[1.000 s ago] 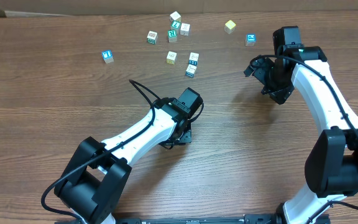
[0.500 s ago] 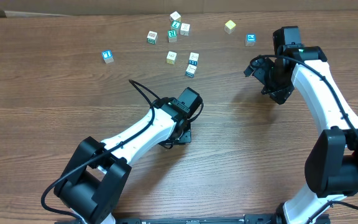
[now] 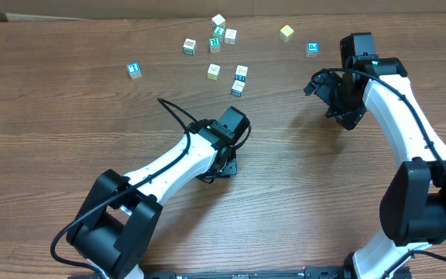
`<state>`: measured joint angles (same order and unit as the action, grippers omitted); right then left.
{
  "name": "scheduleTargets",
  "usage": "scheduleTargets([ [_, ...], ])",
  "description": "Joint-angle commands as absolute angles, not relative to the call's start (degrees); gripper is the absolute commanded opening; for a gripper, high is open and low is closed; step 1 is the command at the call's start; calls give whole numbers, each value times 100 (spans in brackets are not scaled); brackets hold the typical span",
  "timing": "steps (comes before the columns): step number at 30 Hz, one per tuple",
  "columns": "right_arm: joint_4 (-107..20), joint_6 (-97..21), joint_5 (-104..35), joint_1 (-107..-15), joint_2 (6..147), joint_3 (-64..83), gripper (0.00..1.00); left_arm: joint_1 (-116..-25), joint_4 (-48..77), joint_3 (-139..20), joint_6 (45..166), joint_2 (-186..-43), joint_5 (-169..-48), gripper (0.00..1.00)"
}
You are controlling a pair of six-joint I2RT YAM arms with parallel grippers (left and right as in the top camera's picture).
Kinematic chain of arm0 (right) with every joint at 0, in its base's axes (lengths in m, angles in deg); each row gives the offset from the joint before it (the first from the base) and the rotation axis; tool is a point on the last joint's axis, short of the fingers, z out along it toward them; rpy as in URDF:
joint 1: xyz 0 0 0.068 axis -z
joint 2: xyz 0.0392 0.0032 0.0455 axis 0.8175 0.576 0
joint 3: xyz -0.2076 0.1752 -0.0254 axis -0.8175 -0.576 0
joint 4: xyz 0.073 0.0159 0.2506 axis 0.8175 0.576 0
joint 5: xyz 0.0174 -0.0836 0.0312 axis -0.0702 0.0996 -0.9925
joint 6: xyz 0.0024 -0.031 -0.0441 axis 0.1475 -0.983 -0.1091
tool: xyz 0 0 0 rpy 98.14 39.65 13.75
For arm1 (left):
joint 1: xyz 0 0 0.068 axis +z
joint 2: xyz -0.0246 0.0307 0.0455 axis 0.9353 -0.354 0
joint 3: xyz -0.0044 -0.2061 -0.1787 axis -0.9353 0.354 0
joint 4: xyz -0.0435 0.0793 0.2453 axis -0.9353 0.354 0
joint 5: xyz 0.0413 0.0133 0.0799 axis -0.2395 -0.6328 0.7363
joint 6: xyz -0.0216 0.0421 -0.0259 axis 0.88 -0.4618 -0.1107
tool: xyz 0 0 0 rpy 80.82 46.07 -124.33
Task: Form a circle
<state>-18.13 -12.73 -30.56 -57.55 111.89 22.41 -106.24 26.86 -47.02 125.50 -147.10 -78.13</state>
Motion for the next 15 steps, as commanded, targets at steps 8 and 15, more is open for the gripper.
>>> scheduleTargets([
  [8,-1826,-1277,-3012,-5771,11119,2324,100,-10567,2668,-4674,12428,-14787,-7706,37],
  [15,-1824,-1277,-3012,-5771,11119,2324,100,-10567,2649,-4674,12301,-14787,-7786,33],
])
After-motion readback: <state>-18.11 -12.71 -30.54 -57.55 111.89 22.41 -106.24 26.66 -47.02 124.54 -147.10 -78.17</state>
